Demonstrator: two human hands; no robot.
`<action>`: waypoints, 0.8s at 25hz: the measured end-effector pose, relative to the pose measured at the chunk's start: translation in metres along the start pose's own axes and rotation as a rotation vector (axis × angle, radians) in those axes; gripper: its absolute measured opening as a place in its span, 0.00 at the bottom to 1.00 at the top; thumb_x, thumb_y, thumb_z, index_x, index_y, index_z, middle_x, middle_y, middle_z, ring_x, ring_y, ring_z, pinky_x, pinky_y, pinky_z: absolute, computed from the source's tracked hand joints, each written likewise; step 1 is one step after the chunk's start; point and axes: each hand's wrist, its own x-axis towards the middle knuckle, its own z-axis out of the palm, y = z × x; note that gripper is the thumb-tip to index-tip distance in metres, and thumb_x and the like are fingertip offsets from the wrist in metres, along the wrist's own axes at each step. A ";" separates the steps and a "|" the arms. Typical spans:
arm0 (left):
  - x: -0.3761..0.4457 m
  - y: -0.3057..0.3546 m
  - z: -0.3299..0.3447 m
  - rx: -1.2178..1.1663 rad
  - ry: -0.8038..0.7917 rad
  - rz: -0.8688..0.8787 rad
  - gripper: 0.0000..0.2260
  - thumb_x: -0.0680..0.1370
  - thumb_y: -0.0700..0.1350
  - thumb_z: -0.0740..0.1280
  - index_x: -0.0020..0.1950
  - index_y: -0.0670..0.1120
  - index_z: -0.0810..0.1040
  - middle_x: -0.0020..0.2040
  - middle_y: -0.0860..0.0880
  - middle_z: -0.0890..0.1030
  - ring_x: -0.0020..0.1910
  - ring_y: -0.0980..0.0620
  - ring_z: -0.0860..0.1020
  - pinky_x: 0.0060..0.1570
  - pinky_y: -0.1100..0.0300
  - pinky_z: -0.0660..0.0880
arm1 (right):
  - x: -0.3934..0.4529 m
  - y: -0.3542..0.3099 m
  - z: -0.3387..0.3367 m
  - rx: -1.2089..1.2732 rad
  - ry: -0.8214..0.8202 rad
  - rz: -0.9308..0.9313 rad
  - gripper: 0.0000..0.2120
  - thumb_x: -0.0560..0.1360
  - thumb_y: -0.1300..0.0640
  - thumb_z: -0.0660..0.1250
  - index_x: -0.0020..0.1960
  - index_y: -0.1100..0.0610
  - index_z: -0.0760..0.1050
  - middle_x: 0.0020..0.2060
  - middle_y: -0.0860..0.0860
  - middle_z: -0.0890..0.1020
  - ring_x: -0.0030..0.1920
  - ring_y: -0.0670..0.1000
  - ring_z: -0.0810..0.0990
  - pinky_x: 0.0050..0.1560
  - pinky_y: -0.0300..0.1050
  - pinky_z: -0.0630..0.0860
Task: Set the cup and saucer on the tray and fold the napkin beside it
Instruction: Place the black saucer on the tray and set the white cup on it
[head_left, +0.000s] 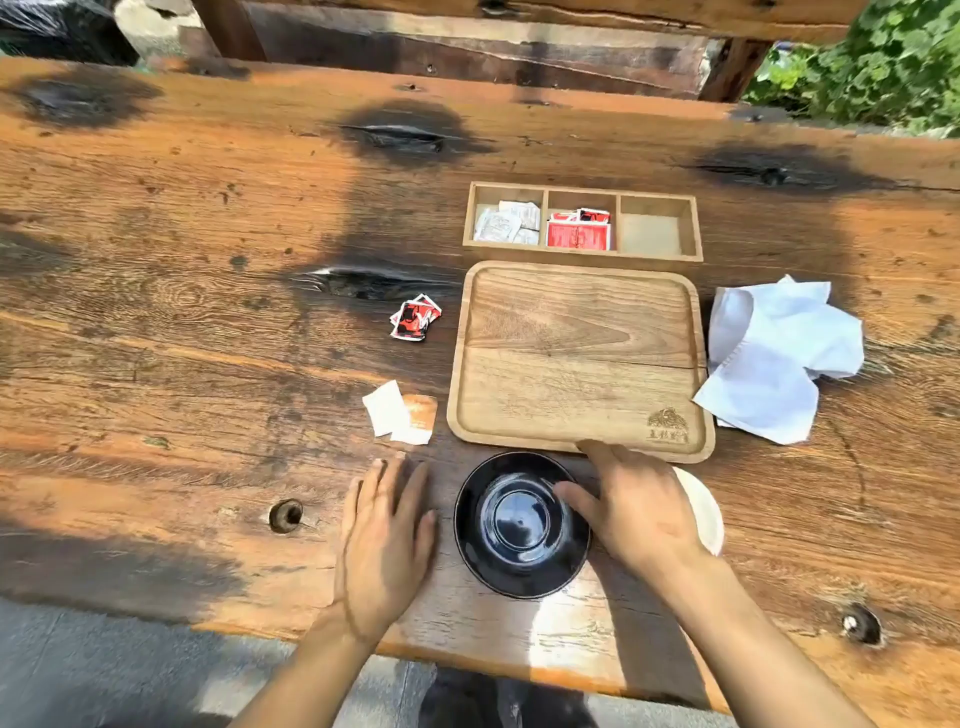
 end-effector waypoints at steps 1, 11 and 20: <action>0.003 -0.001 0.008 -0.007 0.016 -0.002 0.22 0.78 0.51 0.56 0.71 0.47 0.71 0.72 0.43 0.71 0.72 0.40 0.67 0.72 0.48 0.53 | 0.006 0.003 0.006 -0.040 -0.005 0.005 0.24 0.72 0.37 0.62 0.59 0.53 0.73 0.50 0.53 0.84 0.51 0.58 0.81 0.52 0.50 0.72; 0.009 -0.006 0.057 0.118 0.048 -0.031 0.24 0.80 0.54 0.50 0.76 0.51 0.62 0.76 0.47 0.65 0.75 0.44 0.59 0.71 0.44 0.53 | 0.053 0.010 0.035 -0.050 -0.260 0.056 0.18 0.73 0.36 0.59 0.52 0.48 0.75 0.46 0.49 0.84 0.52 0.55 0.80 0.54 0.51 0.63; 0.007 -0.003 0.054 0.161 -0.005 -0.060 0.24 0.80 0.54 0.50 0.75 0.50 0.61 0.76 0.46 0.65 0.75 0.43 0.60 0.71 0.42 0.55 | 0.066 0.008 0.032 -0.017 -0.385 0.028 0.14 0.76 0.45 0.62 0.34 0.49 0.67 0.31 0.46 0.75 0.41 0.55 0.75 0.47 0.47 0.58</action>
